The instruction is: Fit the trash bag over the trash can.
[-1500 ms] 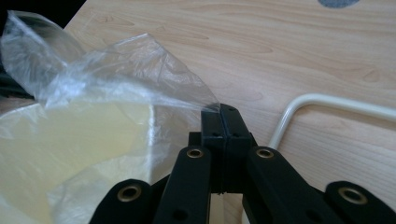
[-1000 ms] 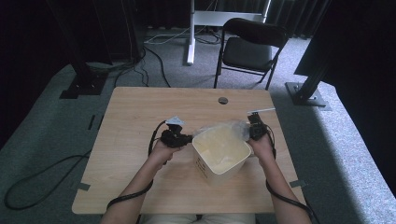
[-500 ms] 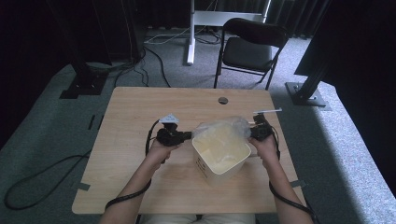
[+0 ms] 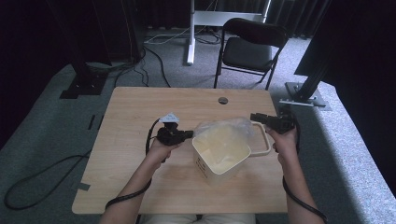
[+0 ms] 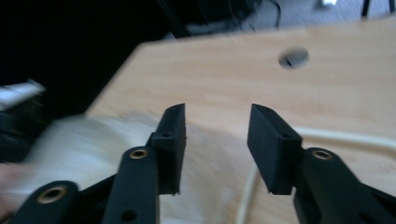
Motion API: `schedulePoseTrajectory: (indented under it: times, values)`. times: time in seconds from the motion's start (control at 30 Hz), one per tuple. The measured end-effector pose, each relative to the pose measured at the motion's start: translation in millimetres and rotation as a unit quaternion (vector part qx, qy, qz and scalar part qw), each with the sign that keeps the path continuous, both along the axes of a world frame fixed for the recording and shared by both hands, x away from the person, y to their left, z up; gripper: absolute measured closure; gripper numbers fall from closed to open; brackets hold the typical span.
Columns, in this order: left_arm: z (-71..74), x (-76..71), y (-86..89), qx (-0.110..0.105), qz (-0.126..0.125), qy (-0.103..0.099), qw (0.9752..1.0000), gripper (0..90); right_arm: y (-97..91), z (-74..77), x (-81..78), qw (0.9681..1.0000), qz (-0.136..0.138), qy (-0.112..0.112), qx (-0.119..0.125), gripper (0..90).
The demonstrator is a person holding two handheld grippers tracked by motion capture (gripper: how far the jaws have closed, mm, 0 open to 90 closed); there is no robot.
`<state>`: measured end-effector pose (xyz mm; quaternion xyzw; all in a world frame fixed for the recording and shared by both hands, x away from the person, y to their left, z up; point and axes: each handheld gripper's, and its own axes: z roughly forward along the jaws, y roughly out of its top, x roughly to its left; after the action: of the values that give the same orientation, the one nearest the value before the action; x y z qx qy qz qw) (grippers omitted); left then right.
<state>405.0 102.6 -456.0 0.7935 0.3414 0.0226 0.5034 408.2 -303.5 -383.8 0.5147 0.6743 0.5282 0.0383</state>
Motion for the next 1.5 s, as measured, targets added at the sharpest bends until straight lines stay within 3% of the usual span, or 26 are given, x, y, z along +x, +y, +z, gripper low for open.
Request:
schedulePoseTrajectory:
  times: [0.17, 0.27, 0.33, 0.37, 0.47, 0.53, 0.67, 0.8, 0.93, 1.1, 1.33, 1.4, 1.5]
  values:
    - [0.0, 0.3, -0.4, 0.003, 0.001, 0.001, 1.0, 90.0, 13.9, 23.7, -16.4, 0.9981, 0.038, -0.034, 0.035, 45.9]
    - [-0.4, 0.1, -0.2, 0.003, 0.0, 0.001, 1.0, 90.0, 28.6, 25.5, -21.2, 0.9968, 0.068, -0.032, 0.029, 42.3]
    - [-0.8, -0.5, -0.8, 0.005, 0.0, 0.001, 1.0, 90.0, 38.2, 22.9, -21.6, 0.9966, 0.078, -0.025, 0.007, 42.4]
    - [-1.2, -0.7, -1.2, 0.004, -0.001, 0.003, 1.0, 90.0, 42.1, 20.7, -21.3, 0.9964, 0.082, -0.02, -0.004, 47.0]
    - [-2.4, -1.2, -1.1, 0.006, -0.003, 0.004, 1.0, 90.0, 48.6, 14.5, -23.6, 0.995, 0.095, -0.016, -0.024, 77.2]
    - [-3.3, -1.0, 0.5, 0.006, -0.002, 0.005, 1.0, 90.0, 51.2, 12.6, -29.7, 0.9935, 0.108, -0.02, -0.029, 88.4]
    - [-5.2, -0.4, 3.4, 0.006, 0.001, 0.01, 0.9999, 90.0, 56.3, 9.5, -49.0, 0.9912, 0.126, -0.031, -0.027, 89.8]
    - [-5.3, -0.9, 4.8, 0.008, 0.004, 0.008, 0.9999, 90.0, 59.3, 3.8, -65.2, 0.9885, 0.148, -0.03, -0.009, 89.8]
    - [-5.7, -1.3, 4.4, 0.012, 0.006, 0.01, 0.9999, 90.0, 64.8, -11.6, -96.2, 0.9827, 0.181, -0.02, 0.034, 89.8]
    - [-8.1, -1.8, 3.2, 0.019, 0.008, 0.011, 0.9997, 90.0, 71.7, -28.5, -119.9, 0.9788, 0.196, -0.011, 0.058, 89.7]
    - [-13.6, -1.7, 3.7, 0.027, 0.01, 0.014, 0.9995, 90.0, 78.3, -56.4, -145.8, 0.9808, 0.191, 0.006, 0.039, 89.7]
    - [-13.7, -1.8, 3.4, 0.032, 0.013, 0.012, 0.9993, 90.0, 79.5, -60.5, -147.9, 0.9801, 0.195, 0.011, 0.038, 89.7]
    - [-13.8, -1.7, 2.7, 0.039, 0.015, 0.013, 0.999, 90.0, 82.5, -73.7, -150.5, 0.9817, 0.186, 0.022, 0.031, 89.7]
